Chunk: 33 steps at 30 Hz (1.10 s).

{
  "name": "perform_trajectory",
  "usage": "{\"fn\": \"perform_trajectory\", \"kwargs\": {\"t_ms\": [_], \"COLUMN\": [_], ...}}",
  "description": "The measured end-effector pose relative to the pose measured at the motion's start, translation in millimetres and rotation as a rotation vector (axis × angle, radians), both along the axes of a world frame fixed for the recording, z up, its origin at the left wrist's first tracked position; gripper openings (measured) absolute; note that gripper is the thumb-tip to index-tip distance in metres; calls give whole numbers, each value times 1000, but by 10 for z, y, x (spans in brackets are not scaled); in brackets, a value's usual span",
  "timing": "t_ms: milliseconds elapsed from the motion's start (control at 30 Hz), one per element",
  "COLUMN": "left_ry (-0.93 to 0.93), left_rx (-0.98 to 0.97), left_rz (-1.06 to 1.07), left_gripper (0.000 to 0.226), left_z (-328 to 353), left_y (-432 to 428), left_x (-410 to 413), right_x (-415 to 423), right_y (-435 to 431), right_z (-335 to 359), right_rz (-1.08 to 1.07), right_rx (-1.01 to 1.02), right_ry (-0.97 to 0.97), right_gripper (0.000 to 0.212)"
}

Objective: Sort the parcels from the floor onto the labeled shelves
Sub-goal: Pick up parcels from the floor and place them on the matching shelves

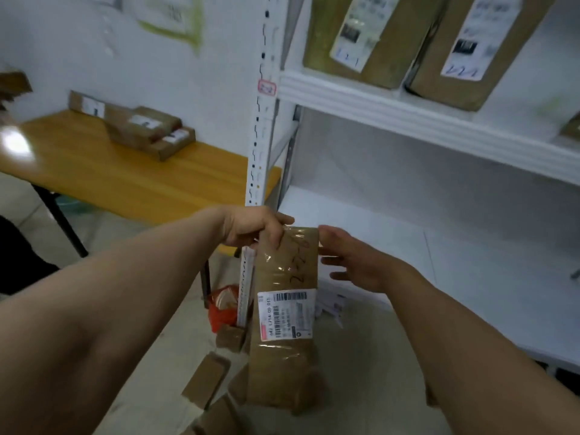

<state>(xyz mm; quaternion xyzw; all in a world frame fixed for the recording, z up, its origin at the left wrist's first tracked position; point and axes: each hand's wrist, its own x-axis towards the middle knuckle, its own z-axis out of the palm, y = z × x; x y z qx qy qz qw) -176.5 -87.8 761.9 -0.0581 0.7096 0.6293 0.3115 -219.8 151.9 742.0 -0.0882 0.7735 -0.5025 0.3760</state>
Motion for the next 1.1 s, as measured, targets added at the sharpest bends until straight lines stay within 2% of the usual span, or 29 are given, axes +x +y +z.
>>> {"fn": "perform_trajectory", "kwargs": {"t_ms": [100, 233, 333, 433, 533, 600, 667, 733, 800, 900, 967, 1033, 1100], "left_ry": [52, 94, 193, 307, 325, 320, 304, 285, 286, 288, 299, 357, 450], "left_rx": [-56, -119, -133, -69, -60, -82, -57, 2, 48, 157, 233, 256, 255], "left_rz": [-56, -148, -112, 24, 25, 35, 56, 53, 59, 42, 31, 66, 124], "left_gripper": [100, 108, 107, 109, 117, 118, 108, 88, 85, 86, 73, 61, 60], "left_z": [330, 598, 751, 863, 896, 872, 823, 782, 772, 877, 1013, 1150, 1280], "left_y": [-69, 51, 188, 204, 101, 17, -61, -88, -57, 160, 406, 661, 879], "left_x": [3, 53, 49, 36, 67, 107, 140, 160, 141, 57, -4, -69, -155], "right_x": [29, 99, 113, 90, 62, 63, 72, 91, 115, 171, 205, 229, 234], "right_y": [47, 47, 58, 204, 445, 622, 797, 966, 1110, 1258, 1346, 1460, 1609], "right_z": [332, 580, 738, 896, 1042, 1138, 1234, 1339, 1453, 1634, 1729, 1799, 1854], "right_rz": [44, 55, 37, -74, -234, -334, -475, -636, -766, -905, -941, -972, -1026], "right_rx": [-82, -102, -111, -142, -213, -269, -346, -434, -536, -653, -704, -746, -778], "right_ry": [-1, 14, 55, 137, 224, 280, 320, 361, 407, 446, 462, 495, 515], "right_gripper": [104, 85, 81, 71, 65, 51, 34, 20, 12, 9, 12, 19, 20]}}
